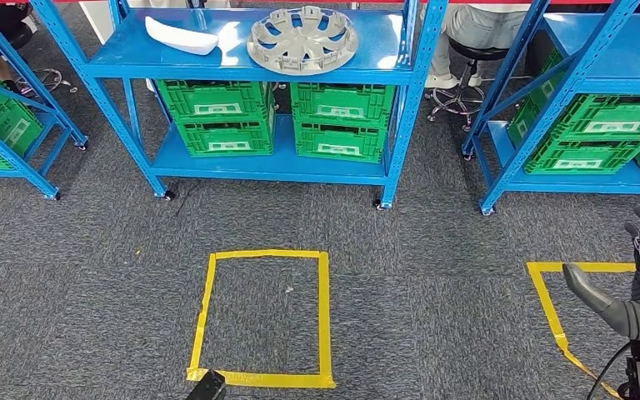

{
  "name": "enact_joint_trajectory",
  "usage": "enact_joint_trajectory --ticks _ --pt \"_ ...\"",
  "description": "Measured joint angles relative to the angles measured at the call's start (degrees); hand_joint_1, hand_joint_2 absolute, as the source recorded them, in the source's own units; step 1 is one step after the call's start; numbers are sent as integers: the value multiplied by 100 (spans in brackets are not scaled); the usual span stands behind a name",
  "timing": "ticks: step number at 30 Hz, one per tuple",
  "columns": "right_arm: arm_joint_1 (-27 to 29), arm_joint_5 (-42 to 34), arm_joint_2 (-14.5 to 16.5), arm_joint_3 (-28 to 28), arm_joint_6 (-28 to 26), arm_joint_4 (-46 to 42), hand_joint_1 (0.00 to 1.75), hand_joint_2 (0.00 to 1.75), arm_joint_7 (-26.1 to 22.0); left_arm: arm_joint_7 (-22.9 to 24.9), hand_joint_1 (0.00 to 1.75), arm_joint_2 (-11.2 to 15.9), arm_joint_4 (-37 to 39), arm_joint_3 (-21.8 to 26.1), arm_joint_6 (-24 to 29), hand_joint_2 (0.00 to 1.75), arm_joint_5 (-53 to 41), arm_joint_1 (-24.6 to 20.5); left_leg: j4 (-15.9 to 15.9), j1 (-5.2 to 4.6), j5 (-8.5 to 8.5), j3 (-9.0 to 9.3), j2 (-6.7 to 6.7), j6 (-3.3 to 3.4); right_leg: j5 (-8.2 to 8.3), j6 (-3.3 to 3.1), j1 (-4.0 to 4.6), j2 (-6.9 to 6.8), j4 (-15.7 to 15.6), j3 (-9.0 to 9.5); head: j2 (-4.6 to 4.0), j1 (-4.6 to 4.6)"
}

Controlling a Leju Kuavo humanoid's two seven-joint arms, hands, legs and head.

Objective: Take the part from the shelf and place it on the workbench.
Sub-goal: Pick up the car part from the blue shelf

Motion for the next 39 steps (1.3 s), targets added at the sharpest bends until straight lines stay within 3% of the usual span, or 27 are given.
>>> enact_joint_trajectory --ticks 29,36,39 --pt "-39 -25 -6 78 117 4 0 175 -11 0 0 -1 -30 1 7 0 97 18 -1 -8 2 2 -7 22 6 11 -9 -1 -1 0 0 0" --pt "-63 -31 -4 99 145 11 0 175 -12 0 0 20 -33 4 7 0 111 27 31 -39 -33 -7 -9 94 13 83 -63 0 -18 5 -1 -3" --pt "-69 -31 -13 106 146 10 0 175 -16 -1 0 21 -46 6 7 0 111 29 -103 -51 15 66 -2 202 31 143 -71 -7 -86 42 0 -2"
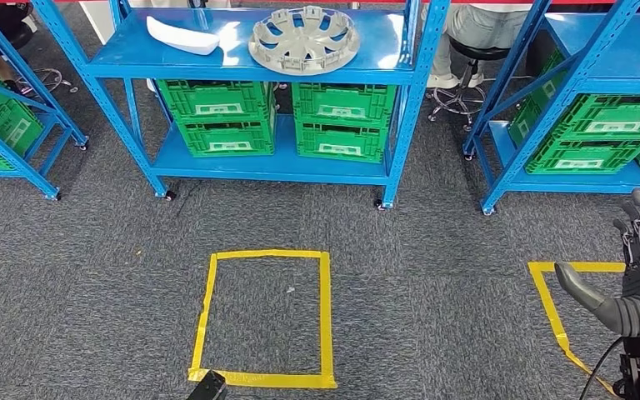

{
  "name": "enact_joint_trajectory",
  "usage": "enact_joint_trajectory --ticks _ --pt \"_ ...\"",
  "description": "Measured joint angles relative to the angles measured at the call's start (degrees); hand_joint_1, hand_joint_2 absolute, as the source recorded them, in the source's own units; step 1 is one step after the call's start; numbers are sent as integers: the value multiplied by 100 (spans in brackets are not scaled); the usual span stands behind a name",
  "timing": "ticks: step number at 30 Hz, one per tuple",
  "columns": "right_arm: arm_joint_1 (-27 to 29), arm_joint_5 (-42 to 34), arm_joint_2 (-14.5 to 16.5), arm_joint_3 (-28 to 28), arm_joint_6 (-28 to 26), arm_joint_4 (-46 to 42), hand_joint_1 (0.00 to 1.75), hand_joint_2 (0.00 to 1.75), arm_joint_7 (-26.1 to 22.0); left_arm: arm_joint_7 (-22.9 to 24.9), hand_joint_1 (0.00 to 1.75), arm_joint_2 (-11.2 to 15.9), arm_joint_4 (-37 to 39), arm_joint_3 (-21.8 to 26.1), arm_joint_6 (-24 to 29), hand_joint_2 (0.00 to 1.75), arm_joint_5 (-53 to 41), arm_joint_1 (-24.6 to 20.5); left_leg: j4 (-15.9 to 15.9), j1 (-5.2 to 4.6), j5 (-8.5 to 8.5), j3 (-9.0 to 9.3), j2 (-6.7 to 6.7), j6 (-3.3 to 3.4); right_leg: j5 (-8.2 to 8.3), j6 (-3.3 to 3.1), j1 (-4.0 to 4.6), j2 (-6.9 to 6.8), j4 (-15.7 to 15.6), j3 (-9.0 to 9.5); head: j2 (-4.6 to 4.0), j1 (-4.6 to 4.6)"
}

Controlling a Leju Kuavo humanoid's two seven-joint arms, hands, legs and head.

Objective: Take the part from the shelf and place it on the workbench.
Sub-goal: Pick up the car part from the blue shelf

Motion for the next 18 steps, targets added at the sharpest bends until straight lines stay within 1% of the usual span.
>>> enact_joint_trajectory --ticks 1,2,3,4,5,6,7,8,9,10,11,12,13,14,16,17,18 --pt "-7 -1 -9 2 0 0 0 175 -2 -1 0 -3 -10 1 0 0 0 2 -107 10 43 67 7 54 -35 -2 5 -8 51 -14 0 5" --pt "-17 -4 -19 3 0 2 0 175 -5 -2 0 -7 -19 1 0 0 1 3 -206 23 85 133 14 98 -118 -17 11 -16 221 -87 0 13" --pt "-24 -8 -27 3 0 8 0 175 -6 -3 0 -11 -26 2 0 0 1 4 -269 34 111 181 20 125 -252 -44 8 -23 529 -239 -1 20" --pt "-30 -11 -33 4 0 15 0 175 -7 -4 0 -14 -30 2 0 0 2 5 -290 33 115 196 21 143 -407 -63 4 -24 914 -444 -1 22" --pt "-29 -14 -36 5 0 25 0 175 -7 -4 0 -17 -32 3 0 0 2 7 -287 31 108 197 19 140 -527 -60 -4 -24 1281 -652 0 22" --pt "-25 -15 -38 7 0 35 0 175 -6 -3 0 -21 -32 3 0 0 3 13 -280 31 97 197 16 130 -571 -28 -18 -26 1507 -797 0 21" --pt "-25 -15 -38 7 0 43 0 175 -6 -3 0 -27 -32 3 0 0 5 18 -266 36 82 199 11 112 -521 27 -36 -29 1519 -835 1 20" --pt "-27 -15 -39 8 0 48 0 175 -6 -3 0 -33 -32 2 -1 0 7 23 -235 48 57 201 4 83 -377 103 -58 -35 1285 -746 1 21" --pt "-29 -15 -40 8 0 49 0 175 -6 -3 0 -38 -32 2 -1 0 9 25 -182 60 19 198 -3 42 -190 183 -87 -48 882 -562 0 22" --pt "-34 -15 -38 9 0 55 0 175 -6 -3 0 -36 -32 3 -2 0 11 27 -112 60 -30 185 -9 -7 -45 227 -98 -62 527 -395 -1 26" --pt "-33 -15 -39 11 1 59 0 175 -5 -2 0 -30 -32 5 -2 0 11 28 -33 56 -86 167 -14 -53 49 218 -106 -65 263 -258 -1 27" --pt "-31 -14 -38 14 1 65 0 175 -4 -1 0 -24 -33 8 -2 0 11 31 29 47 -130 149 -13 -91 75 172 -102 -64 153 -195 -1 26" --pt "-31 -14 -38 18 3 70 0 175 -3 1 0 -17 -33 10 -1 0 13 35 64 41 -158 139 -12 -115 60 102 -86 -54 166 -194 -1 22" --pt "-30 -14 -39 22 4 71 0 175 -3 2 0 -17 -34 11 -1 0 14 37 83 50 -173 135 -9 -127 55 45 -87 -43 167 -183 -1 16" --pt "-33 -15 -38 30 7 73 0 175 -3 3 0 -10 -37 13 1 0 16 41 170 80 -240 113 -4 -165 49 -12 -94 -37 169 -165 0 10" --pt "-34 -16 -37 33 10 73 0 175 -4 3 0 -8 -41 14 3 0 17 41 337 95 -340 38 -1 -196 43 -31 -102 -35 166 -151 0 7" --pt "-35 -16 -37 37 14 73 0 175 -4 3 0 -6 -45 14 5 0 18 42 611 107 -482 -94 5 -230 35 -49 -102 -35 164 -141 0 2"
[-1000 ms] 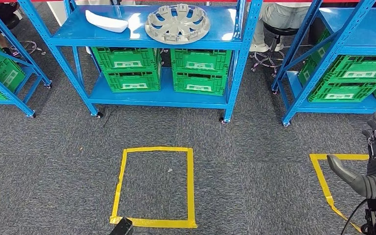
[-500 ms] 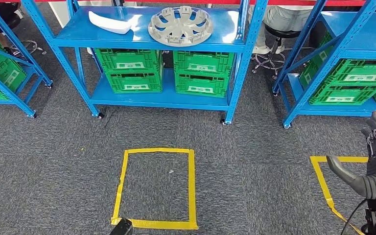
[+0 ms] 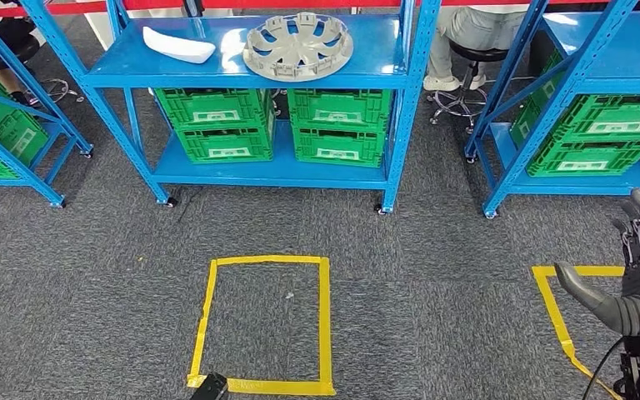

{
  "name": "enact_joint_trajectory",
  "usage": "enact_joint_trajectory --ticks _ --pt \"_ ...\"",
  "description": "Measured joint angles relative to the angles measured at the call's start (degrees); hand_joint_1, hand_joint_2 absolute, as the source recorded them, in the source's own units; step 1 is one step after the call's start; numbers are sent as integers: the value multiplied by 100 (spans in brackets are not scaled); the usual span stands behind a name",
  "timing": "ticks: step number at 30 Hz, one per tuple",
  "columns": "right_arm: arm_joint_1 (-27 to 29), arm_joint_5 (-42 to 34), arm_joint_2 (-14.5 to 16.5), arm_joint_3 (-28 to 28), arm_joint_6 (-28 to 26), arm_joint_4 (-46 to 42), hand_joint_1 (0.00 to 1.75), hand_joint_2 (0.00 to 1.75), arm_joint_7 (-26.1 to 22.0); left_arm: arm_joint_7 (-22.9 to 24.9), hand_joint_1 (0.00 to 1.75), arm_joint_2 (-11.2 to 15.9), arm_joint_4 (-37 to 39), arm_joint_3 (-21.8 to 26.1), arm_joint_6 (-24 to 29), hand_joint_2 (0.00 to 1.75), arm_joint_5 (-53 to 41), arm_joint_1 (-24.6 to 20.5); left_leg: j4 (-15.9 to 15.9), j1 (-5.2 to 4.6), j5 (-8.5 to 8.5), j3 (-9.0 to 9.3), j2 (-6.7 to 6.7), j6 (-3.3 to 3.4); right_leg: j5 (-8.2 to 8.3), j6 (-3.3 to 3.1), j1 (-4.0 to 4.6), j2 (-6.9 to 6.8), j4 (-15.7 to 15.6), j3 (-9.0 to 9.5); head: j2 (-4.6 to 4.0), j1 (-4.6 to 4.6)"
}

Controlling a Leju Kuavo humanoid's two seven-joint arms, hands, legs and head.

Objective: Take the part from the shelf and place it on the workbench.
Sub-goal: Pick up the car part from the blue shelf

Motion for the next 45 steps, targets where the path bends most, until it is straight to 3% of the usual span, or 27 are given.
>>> enact_joint_trajectory --ticks 2,3,4,6,8,10,12,14,15,17,19,20,22,23,24,27,29,30,33,34,35,36,38,39,41,43,45 --pt "-1 -1 1 7 11 0 0 175 0 0 0 -2 -5 0 3 0 6 7 757 14 -303 -419 12 -42 -19 -27 14 1 1 7 0 -8" --pt "0 -1 2 10 15 0 0 175 0 0 0 -2 -5 0 4 0 10 13 1026 17 -355 -591 16 -42 -29 -39 25 3 2 13 0 -9" --pt "0 -1 2 13 17 0 0 175 0 0 0 -2 -6 0 4 0 14 18 1113 15 -304 -678 17 -27 -42 -49 40 9 2 25 -1 -10" --pt "-2 -1 1 18 19 -1 0 175 -1 0 0 -1 -9 0 4 0 16 20 608 -10 103 -501 13 71 -75 -64 79 22 -3 80 -2 -9" --pt "-9 -1 3 21 19 0 0 175 -4 0 0 17 -15 1 4 0 16 18 -130 -67 441 -162 19 244 -110 -68 101 34 -31 137 -2 11" --pt "-15 -1 7 24 19 1 0 175 -7 0 0 42 -29 2 7 0 15 18 -499 -134 483 13 26 369 -95 -21 82 36 -87 178 -2 24" --pt "-4 0 8 28 21 2 0 175 -7 1 0 45 -45 3 10 0 15 28 -740 -161 497 162 22 431 -6 99 63 18 -124 231 -2 15" --pt "-8 -1 -1 30 22 2 0 175 -8 -1 0 39 -54 5 11 0 15 35 -976 -145 554 391 21 471 -44 152 65 -8 0 243 -2 21" --pt "-23 -1 -9 27 22 1 0 175 -8 -2 0 33 -57 7 11 0 15 32 -1041 -129 580 483 19 477 -164 133 66 -15 206 153 -1 29" --pt "-28 -1 -22 25 23 2 0 175 -8 -2 0 9 -61 8 10 0 16 25 -1059 -127 584 523 17 462 -463 109 59 -18 883 -236 -1 38" --pt "-10 -1 -26 24 23 4 0 175 -7 -2 0 -17 -62 7 7 0 17 36 -1050 -115 546 537 7 421 -596 184 35 -20 1294 -594 -1 38" --pt "-6 -1 -27 25 23 4 0 175 -7 -2 0 -27 -62 7 7 0 17 44 -1035 -98 514 556 1 385 -511 259 18 -23 1198 -629 0 39" --pt "-7 -1 -28 24 23 4 0 175 -7 -2 0 -37 -63 7 6 0 17 51 -951 -55 412 588 -8 283 -59 455 -34 -39 492 -424 -1 44" --pt "-9 -1 -25 26 23 11 0 175 -6 -1 0 -31 -63 7 7 0 17 51 -875 -43 346 589 -11 228 99 478 -43 -59 175 -324 -1 54" --pt "-11 -1 -23 28 23 19 0 175 -4 0 0 -23 -65 8 7 0 17 51 -802 -45 275 567 -8 175 194 423 -41 -79 -18 -252 -1 57" --pt "9 -2 -17 32 23 33 0 175 -1 3 0 -1 -68 9 10 0 17 63 -679 -53 124 525 18 81 207 104 -21 -83 -43 -212 0 48" --pt "9 -3 -17 32 25 31 0 175 -4 3 0 12 -78 9 18 0 17 66 -512 -19 51 486 22 30 198 23 -28 -55 -46 -155 0 40" --pt "3 -4 -17 33 28 30 0 175 -5 3 0 17 -86 9 24 0 17 63 -287 -1 -37 365 23 -3 179 -7 -25 -46 -47 -118 0 39" --pt "1 -7 -16 38 34 30 0 175 -7 3 0 11 -99 9 42 0 17 74 804 28 -460 -311 22 -71 97 -64 15 -32 -50 -54 -1 34" --pt "3 -7 -16 39 34 31 0 175 -7 4 0 10 -99 9 47 0 17 82 995 31 -502 -478 22 -64 67 -68 32 -24 -49 -28 -1 33" --pt "3 -8 -15 39 34 31 0 175 -7 4 0 9 -99 9 52 0 17 88 974 27 -423 -536 21 -38 37 -69 54 -15 -49 8 0 32" --pt "2 -8 -15 39 34 30 0 175 -7 4 0 9 -99 9 56 0 17 91 727 12 -218 -478 20 18 3 -70 82 -8 -52 57 0 32" --pt "0 -10 -11 40 34 27 0 175 -7 5 0 31 -101 10 61 0 17 91 -18 -66 272 -200 23 221 -64 -70 121 -1 -70 158 0 46" --pt "-4 -11 -9 40 34 26 0 175 -7 6 0 43 -104 10 62 0 17 91 -305 -111 394 -82 19 325 -88 -62 119 6 -102 204 0 60" --pt "-1 -13 1 44 37 26 0 175 -6 9 0 64 -119 11 65 0 17 94 -591 -196 413 51 9 471 -58 9 91 5 -179 276 -1 65" --pt "0 -15 6 53 39 22 0 175 -6 12 0 68 -134 13 68 0 17 102 -845 -217 488 265 3 568 2 102 75 -12 -209 357 -2 41" --pt "-18 -16 1 57 39 17 0 175 -8 15 0 65 -143 14 70 0 17 93 -1013 -187 565 472 11 622 -99 107 78 -22 36 283 0 37"
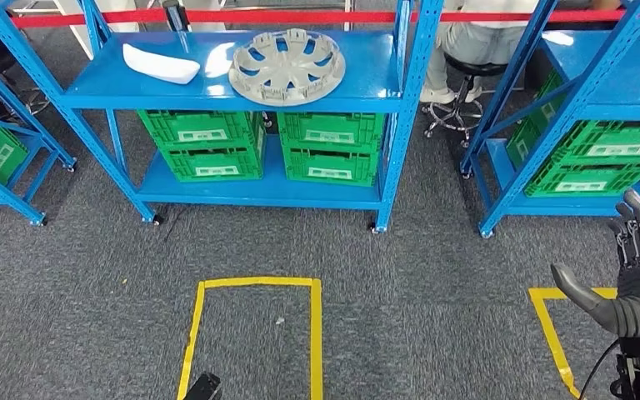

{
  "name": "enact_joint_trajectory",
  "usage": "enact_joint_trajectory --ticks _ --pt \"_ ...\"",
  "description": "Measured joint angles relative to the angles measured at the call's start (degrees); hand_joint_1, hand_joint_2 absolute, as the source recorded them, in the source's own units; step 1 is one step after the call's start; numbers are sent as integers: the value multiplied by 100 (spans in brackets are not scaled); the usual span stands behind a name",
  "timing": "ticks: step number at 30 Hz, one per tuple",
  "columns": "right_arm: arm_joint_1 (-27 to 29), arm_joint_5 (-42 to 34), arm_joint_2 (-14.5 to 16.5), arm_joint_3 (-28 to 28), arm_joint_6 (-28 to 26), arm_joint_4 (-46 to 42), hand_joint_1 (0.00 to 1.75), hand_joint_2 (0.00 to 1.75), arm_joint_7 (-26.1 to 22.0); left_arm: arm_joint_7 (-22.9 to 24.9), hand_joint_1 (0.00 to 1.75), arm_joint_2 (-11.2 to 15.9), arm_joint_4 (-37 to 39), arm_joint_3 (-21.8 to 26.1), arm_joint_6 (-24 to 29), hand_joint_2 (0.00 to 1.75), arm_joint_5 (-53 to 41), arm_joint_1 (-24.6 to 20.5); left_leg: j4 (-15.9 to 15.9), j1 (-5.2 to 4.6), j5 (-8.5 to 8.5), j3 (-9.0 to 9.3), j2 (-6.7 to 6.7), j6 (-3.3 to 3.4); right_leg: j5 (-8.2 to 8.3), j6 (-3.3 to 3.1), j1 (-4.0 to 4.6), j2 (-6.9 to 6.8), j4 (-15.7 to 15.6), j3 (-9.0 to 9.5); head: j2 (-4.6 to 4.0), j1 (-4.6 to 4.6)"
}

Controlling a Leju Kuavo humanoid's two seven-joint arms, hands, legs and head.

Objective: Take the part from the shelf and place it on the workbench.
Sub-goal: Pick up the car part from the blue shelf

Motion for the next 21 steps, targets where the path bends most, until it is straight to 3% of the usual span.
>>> enact_joint_trajectory --ticks 2,4,5,6,8,9,10,12,14,16,19,20,21 --pt "-10 -1 -5 -3 -1 -1 0 175 0 2 0 -25 -9 2 -2 0 0 -18 -44 16 -22 70 2 -24 -269 -15 -6 -2 651 -390 1 0" --pt "-3 -2 -4 -3 -1 0 0 175 1 2 0 -53 -13 2 -6 0 0 -11 -31 24 -87 96 -8 -89 -454 46 -29 -3 1235 -823 0 -1" --pt "0 -2 -3 -1 -1 0 0 175 1 2 0 -64 -14 1 -8 0 0 0 -16 34 -127 121 -15 -130 -425 87 -45 -5 1277 -920 0 -2" --pt "-1 -2 -3 -1 -1 0 0 175 1 2 0 -71 -14 1 -8 0 0 6 12 54 -177 153 -23 -179 -284 151 -67 -6 1094 -901 -1 -2" --pt "-7 -2 -2 0 -1 3 0 175 1 2 0 -74 -15 2 -8 0 0 8 131 101 -321 203 -39 -296 127 291 -115 -11 420 -691 1 4" --pt "-13 -2 1 2 -1 9 0 175 1 2 0 -70 -16 3 -7 0 0 4 223 112 -405 199 -46 -358 216 283 -119 -13 160 -615 0 15" --pt "-11 -1 3 4 -1 15 0 175 3 3 0 -65 -17 4 -7 0 0 1 312 113 -486 172 -47 -407 262 218 -116 -13 35 -573 1 19" --pt "5 -2 11 8 -1 22 0 175 6 4 0 -56 -19 7 -5 0 0 7 426 110 -605 134 -41 -467 202 11 -92 -10 38 -566 0 11" --pt "10 -2 16 10 1 19 0 175 4 4 0 -47 -24 8 -3 0 0 9 559 137 -637 76 -26 -509 204 -60 -104 3 55 -505 0 -11" --pt "-6 -3 19 13 1 14 0 175 1 3 0 -41 -32 8 -2 0 0 -3 1089 174 -714 -239 -7 -580 155 -99 -110 13 29 -412 0 -17" --pt "-11 -4 21 14 1 13 0 175 1 2 0 -41 -37 8 -1 0 0 6 2127 201 -1068 -973 7 -657 46 -119 -93 23 7 -285 1 -22" --pt "-11 -4 22 14 1 13 0 175 1 2 0 -42 -37 8 -2 0 0 11 2204 199 -1051 -1103 7 -644 3 -119 -83 29 5 -233 1 -22" --pt "-11 -4 22 14 1 13 0 175 1 2 0 -43 -37 8 -2 0 0 13 2077 189 -897 -1132 6 -603 -42 -120 -63 35 2 -169 1 -23"
